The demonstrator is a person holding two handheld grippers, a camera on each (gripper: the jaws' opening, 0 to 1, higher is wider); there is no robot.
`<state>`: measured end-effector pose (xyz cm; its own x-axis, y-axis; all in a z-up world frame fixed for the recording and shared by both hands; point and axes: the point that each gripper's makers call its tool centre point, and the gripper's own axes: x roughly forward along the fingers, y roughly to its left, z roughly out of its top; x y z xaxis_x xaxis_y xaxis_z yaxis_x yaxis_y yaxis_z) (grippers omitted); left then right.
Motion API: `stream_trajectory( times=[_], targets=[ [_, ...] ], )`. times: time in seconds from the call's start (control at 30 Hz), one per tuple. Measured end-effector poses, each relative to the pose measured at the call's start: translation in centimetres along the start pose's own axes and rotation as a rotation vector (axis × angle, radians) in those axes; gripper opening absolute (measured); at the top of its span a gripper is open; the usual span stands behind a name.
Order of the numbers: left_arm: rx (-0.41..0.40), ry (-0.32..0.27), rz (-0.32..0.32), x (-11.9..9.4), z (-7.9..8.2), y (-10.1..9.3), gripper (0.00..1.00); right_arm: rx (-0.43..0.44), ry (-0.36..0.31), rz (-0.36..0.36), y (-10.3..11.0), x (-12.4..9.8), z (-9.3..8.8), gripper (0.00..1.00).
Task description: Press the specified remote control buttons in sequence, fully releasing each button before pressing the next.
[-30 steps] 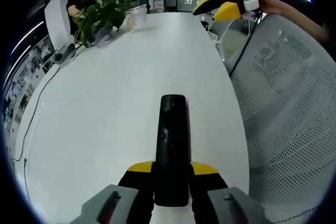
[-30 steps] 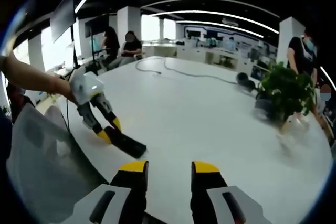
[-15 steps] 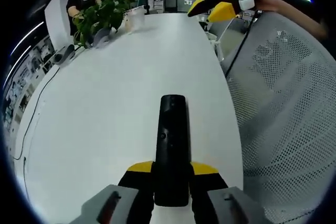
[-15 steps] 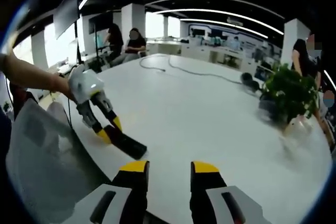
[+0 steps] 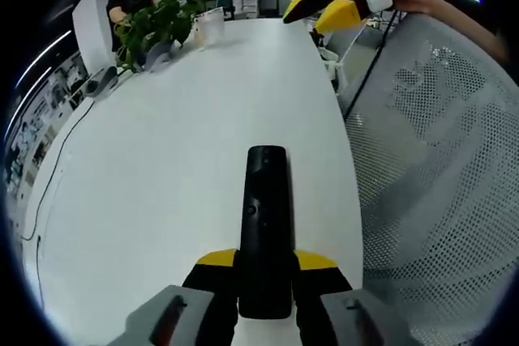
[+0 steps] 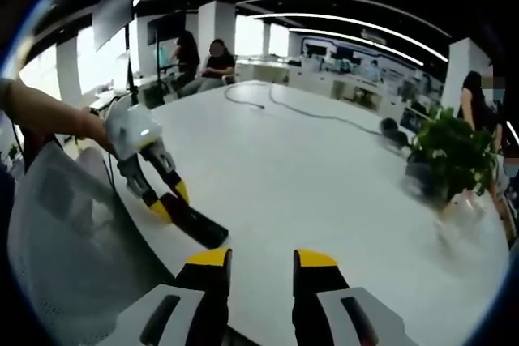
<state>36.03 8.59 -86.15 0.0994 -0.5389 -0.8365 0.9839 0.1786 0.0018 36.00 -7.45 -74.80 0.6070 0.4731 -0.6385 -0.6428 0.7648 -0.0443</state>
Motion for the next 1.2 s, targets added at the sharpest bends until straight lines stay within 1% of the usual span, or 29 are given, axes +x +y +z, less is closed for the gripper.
stream_trajectory(
  times=[0.2,0.27,0.47,0.7,0.87,0.9,0.93,1.2],
  targets=[
    [-0.006,0.014,0.006,0.0,0.0,-0.3,0.25,-0.015,0.012,0.004,0.2,0.1,-0.1,0.27],
    [-0.002,0.016,-0.003,0.0,0.0,-0.5,0.25,-0.018,0.017,0.005,0.2,0.1,-0.2,0.27],
    [0.022,0.056,-0.014,0.0,0.0,-1.2,0.25,-0.022,0.023,0.005,0.3,0.1,-0.4,0.26],
    [0.034,0.082,-0.015,0.0,0.0,-1.7,0.25,-0.033,0.041,0.004,0.3,0.2,-0.8,0.25],
    [0.039,0.087,-0.016,0.0,-0.1,-2.3,0.25,-0.067,0.082,0.013,0.7,0.5,-1.4,0.25],
    [0.039,0.088,-0.015,0.0,-0.1,-2.5,0.25,-0.088,0.104,0.021,1.0,0.6,-1.7,0.25],
    [0.035,0.090,-0.013,0.0,-0.1,-2.5,0.25,-0.094,0.110,0.023,1.0,0.6,-1.8,0.25],
    [0.032,0.086,-0.009,-0.2,-0.4,-3.5,0.25,-0.186,0.202,0.083,2.5,1.3,-3.3,0.22]
  ],
)
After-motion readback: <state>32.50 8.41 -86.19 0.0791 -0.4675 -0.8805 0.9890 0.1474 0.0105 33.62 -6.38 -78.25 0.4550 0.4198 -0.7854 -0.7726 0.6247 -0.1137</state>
